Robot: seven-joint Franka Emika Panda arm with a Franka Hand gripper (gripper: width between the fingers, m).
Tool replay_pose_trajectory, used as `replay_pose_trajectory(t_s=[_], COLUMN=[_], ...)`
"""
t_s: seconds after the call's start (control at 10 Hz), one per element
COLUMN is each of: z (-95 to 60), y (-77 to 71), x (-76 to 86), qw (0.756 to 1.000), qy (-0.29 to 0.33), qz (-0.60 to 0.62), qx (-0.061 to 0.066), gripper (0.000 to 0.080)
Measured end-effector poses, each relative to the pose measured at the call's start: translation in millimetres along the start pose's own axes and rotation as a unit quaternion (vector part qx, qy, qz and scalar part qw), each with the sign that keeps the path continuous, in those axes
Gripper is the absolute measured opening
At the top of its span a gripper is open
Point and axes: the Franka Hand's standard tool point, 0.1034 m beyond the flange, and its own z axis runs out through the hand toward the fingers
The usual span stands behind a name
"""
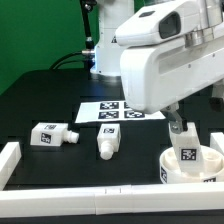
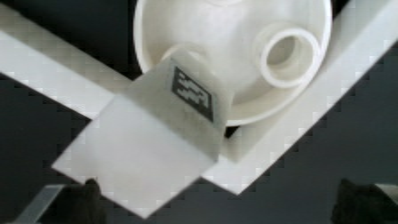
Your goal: Assemble stool
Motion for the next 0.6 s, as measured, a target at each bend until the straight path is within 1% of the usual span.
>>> replay_pose_trajectory(t_s=[0.2,0.4,0.5,0.6], z=[0.0,1.6,1.9,4.8], y=[0.8,7.6,12.8,18.2], x=[-0.7,-4.5,-2.4,2.7], qw=[0.998,0.985,0.976,0.972], qy=[0.000,-0.011,-0.019,-0.016], qz=[-0.060,-0.175,-0.219,-0.233], qx=[0.000,-0.009,-0.010,-0.010], gripper=[0.0649,0.0649,0.0649,0.0649])
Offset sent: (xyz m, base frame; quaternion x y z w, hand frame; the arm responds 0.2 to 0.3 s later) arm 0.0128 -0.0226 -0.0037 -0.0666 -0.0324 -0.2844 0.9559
